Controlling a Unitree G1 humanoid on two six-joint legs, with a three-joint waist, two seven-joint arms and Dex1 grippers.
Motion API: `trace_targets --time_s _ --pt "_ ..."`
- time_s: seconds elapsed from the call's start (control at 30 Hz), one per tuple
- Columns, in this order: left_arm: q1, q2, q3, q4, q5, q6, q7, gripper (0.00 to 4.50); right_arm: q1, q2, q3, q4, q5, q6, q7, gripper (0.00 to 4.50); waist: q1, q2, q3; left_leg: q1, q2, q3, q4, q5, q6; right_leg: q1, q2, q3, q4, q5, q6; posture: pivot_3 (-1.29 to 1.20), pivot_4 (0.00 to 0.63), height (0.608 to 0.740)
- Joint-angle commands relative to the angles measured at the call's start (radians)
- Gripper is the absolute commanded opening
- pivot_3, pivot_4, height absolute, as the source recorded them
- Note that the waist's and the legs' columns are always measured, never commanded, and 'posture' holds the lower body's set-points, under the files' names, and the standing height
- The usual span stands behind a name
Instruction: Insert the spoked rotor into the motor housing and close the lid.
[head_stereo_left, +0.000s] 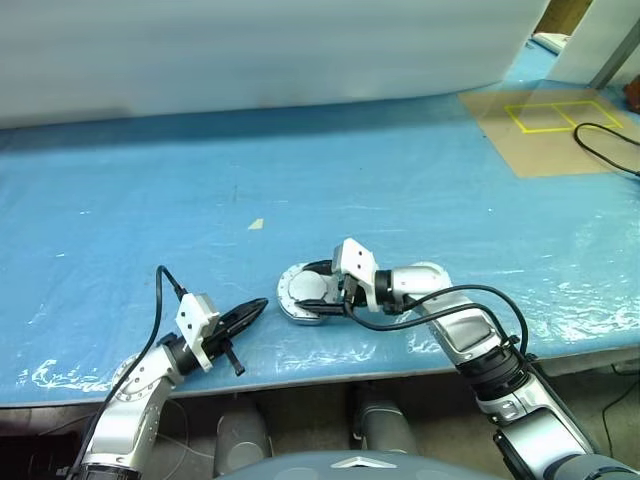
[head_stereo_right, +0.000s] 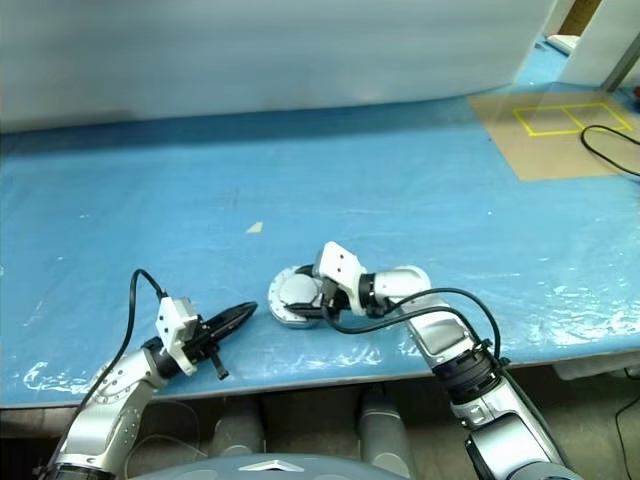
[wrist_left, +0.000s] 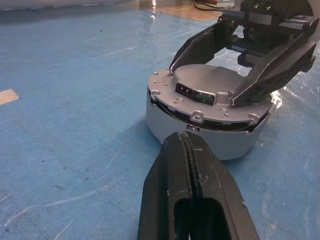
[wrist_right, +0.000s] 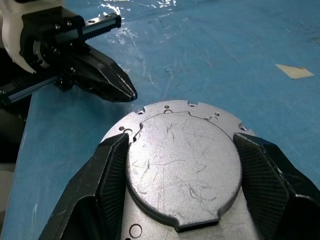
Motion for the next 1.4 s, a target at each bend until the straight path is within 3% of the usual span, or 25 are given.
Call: trace_targets --time_s 0.03,0.87,1.2,1.4 --pt "0.002 0.009 0.018 -0.018 -0.004 -0.024 0.001 0.0 -0.025 0.019 -0.015 -0.044 0.039 0.04 -0.007 2.95 0.0 0.0 0.0 0.0 0.0 0.0 0.0 0.0 0.0 0.0 0.0 0.0 0.0 0.0 0.0 0.0 0.15 0.74" --pt "0.025 0.027 0.043 -0.049 -0.033 -0.037 -0.012 0.0 -0.035 -0.039 0.092 -0.018 -0.092 0.072 -0.037 2.95 0.001 0.0 0.0 0.004 0.0 0.0 0.0 0.0 0.0 0.005 0.0 0.0 -0.001 0.0 0.0 0.0 0.15 0.74" --pt "0.045 0.034 0.048 -0.07 -0.037 -0.03 -0.017 0.0 -0.035 0.008 0.056 -0.052 -0.005 0.183 -0.042 2.95 0.0 0.0 0.0 0.008 0.0 0.0 -0.001 -0.001 0.001 0.008 0.0 0.0 -0.002 0.0 0.0 0.0 0.15 0.74" --pt "0.048 0.034 0.049 -0.069 -0.036 -0.03 -0.015 0.0 -0.037 -0.007 0.09 -0.056 -0.044 0.177 -0.055 2.95 0.0 0.0 0.0 0.008 0.001 0.0 -0.002 -0.001 0.001 0.008 0.0 0.0 -0.003 0.0 0.0 0.0 0.15 0.74"
